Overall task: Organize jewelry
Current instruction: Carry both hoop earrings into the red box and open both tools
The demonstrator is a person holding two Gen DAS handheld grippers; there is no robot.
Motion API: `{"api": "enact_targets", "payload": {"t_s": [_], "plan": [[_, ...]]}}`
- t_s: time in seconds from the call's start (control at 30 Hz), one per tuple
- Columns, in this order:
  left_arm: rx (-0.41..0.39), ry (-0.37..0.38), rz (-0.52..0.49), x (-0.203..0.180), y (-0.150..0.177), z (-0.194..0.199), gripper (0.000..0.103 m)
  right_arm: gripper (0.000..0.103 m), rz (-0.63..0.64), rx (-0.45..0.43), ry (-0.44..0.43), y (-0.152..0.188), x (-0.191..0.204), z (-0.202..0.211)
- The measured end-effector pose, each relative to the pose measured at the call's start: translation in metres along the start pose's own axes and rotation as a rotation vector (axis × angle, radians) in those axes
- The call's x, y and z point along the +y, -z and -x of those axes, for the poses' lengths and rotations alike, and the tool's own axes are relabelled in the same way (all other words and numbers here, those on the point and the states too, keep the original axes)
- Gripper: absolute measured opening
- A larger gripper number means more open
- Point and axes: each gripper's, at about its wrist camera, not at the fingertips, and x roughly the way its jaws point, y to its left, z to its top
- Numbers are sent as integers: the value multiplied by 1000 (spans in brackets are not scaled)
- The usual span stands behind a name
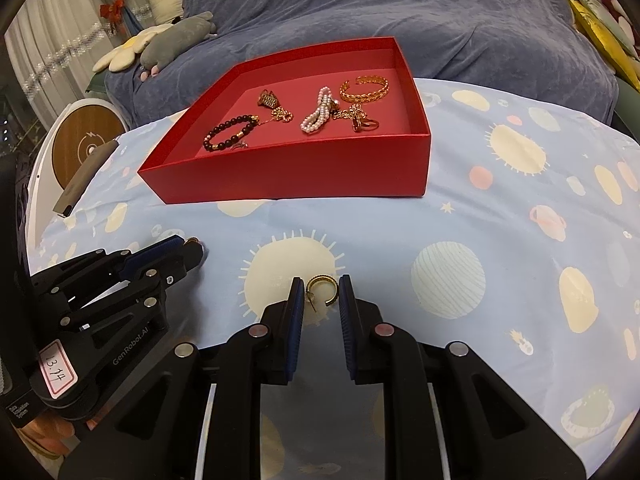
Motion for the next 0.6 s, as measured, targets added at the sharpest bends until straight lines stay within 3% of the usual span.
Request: {"api": "enact_targets", "payload": {"t_s": [0.6], "plan": [[-62, 23, 47, 10, -17, 33, 14, 17, -20, -57, -33, -14, 1, 25]]}}
